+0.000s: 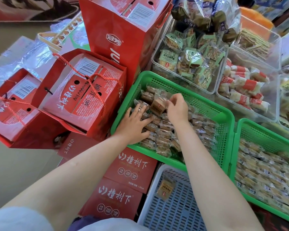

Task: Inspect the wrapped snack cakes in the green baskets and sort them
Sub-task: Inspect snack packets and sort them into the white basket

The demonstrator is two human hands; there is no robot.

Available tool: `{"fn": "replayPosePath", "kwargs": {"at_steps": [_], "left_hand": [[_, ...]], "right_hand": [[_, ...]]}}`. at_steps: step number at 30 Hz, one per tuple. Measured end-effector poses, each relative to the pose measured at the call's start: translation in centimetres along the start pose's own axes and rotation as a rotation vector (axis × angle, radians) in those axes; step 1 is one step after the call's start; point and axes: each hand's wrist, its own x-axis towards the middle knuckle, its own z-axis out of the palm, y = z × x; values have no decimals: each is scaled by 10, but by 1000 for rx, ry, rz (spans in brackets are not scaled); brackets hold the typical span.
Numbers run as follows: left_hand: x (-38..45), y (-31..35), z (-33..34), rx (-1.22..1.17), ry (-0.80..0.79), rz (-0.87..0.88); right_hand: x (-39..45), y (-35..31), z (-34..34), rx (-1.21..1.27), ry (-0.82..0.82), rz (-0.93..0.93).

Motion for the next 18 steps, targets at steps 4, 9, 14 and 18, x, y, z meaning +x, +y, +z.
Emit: {"fn": "replayPosePath", "kwargs": {"at_steps": [4, 9, 14, 18], "left_hand": [[0, 1, 0, -6, 17, 5], [-5, 2, -6, -61, 47, 7], [-42, 36, -30, -989, 340, -176], [-78, 73, -42, -1757, 75, -261]], "right_hand": [[-5, 20, -14, 370, 197, 260], [-46, 25, -41, 989, 215, 516], [-100, 35, -60, 877, 197, 523], [-133, 32, -61, 718, 149, 465]]}}
